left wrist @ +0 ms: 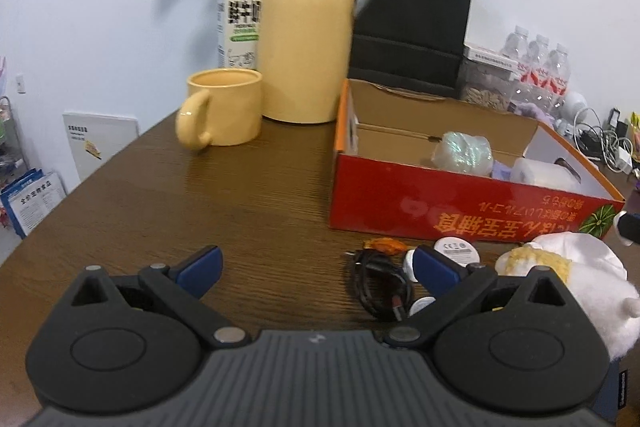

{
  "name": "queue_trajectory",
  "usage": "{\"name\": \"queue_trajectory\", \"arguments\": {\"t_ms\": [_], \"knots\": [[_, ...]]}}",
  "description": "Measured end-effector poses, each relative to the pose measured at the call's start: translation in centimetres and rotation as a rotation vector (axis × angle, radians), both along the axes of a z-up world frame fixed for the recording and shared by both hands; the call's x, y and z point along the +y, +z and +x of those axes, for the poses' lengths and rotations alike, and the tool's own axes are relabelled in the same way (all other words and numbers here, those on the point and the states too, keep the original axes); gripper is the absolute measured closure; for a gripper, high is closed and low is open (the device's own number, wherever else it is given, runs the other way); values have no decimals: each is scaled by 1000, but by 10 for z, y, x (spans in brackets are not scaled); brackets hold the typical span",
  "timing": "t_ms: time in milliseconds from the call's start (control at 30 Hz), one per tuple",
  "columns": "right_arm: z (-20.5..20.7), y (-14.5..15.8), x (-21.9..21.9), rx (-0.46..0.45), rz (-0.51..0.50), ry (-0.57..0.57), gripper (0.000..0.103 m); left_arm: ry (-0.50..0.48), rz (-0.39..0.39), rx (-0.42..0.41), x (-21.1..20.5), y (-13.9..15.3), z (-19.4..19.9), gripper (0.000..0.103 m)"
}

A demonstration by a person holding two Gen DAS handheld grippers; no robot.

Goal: Organize objects
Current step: 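Grasp the white mask with the right gripper while the left gripper grasps the black cable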

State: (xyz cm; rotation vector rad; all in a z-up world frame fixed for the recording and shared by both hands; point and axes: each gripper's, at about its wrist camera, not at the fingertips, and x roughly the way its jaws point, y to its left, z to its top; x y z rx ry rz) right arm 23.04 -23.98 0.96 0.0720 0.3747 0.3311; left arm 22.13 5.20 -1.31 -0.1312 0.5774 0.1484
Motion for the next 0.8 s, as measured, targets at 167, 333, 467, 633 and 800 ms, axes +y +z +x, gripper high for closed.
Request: {"name": "queue_trajectory", "arguments": {"t_ms": [167,333,467,633,800], "knots": [[-1,0,-2,0,-5,2,76,-14,-36,51,-6,-12,20,0],[-2,-2,2,3,-18,8,76,-18,-56,79,-5,-20,24,0],[-2,-4,5,-1,-27,10,76,-20,-73,86,-4,-23,25,25],[-2,-5,6,2,-35,12,76,-60,-109,56,-6,-21,19,56],[-3,-5,8,-9,-43,13,76,-66,-93,33,-10,-20,15,70]]}}
